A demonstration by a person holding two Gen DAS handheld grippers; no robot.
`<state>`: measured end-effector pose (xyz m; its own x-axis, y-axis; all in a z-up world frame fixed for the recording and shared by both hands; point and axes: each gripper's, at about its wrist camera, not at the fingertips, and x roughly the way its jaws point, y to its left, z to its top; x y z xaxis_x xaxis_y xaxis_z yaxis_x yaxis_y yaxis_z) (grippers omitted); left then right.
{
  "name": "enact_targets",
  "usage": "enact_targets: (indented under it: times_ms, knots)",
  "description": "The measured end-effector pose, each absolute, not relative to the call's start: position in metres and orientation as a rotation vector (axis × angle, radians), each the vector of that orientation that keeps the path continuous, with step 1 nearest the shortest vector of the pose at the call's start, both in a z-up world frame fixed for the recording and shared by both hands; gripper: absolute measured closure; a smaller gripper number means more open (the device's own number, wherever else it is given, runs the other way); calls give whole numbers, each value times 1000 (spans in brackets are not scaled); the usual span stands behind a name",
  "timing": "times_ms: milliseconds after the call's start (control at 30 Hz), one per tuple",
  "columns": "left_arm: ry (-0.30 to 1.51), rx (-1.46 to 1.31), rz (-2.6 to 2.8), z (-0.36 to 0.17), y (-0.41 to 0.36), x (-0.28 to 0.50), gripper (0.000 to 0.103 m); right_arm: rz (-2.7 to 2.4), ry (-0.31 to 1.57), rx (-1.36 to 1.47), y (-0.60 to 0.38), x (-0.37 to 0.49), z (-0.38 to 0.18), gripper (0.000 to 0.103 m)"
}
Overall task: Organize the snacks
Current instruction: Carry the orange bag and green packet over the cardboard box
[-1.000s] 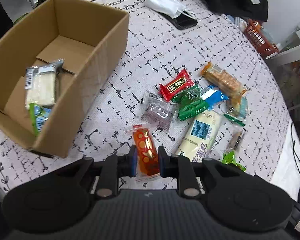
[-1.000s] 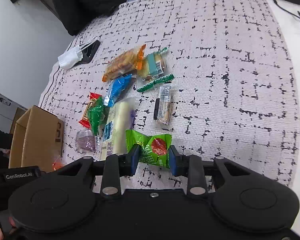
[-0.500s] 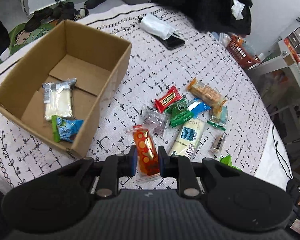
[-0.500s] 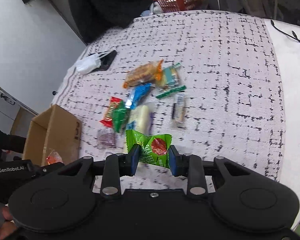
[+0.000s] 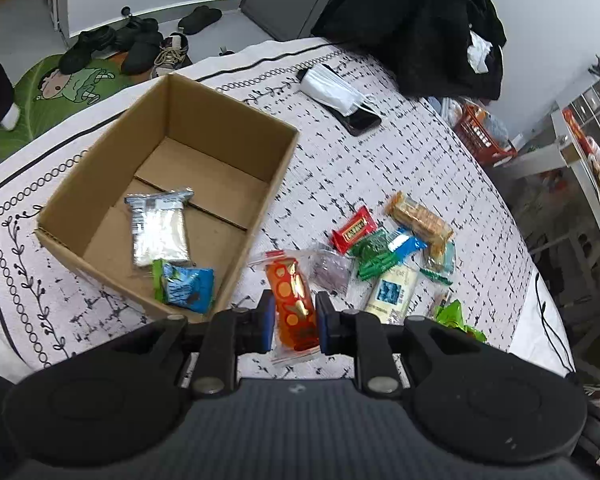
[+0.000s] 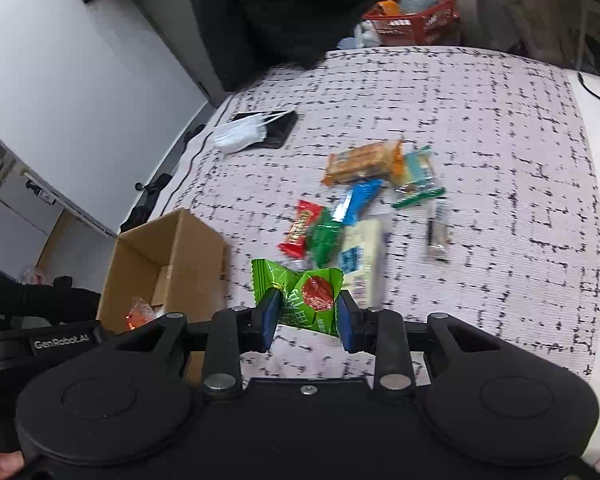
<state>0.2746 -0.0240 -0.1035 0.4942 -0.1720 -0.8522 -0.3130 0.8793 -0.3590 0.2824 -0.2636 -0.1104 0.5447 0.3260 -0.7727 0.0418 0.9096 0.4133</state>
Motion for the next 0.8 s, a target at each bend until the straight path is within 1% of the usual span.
enact_targets:
  times_ms: [300,800]
  knots:
    - [1038,-581,112,-101,16,272,83,207,982,375,-222,285,-93,73]
    - [1034,-649,151,-115,88,275,83,264,996,360,-149,294,-84,73]
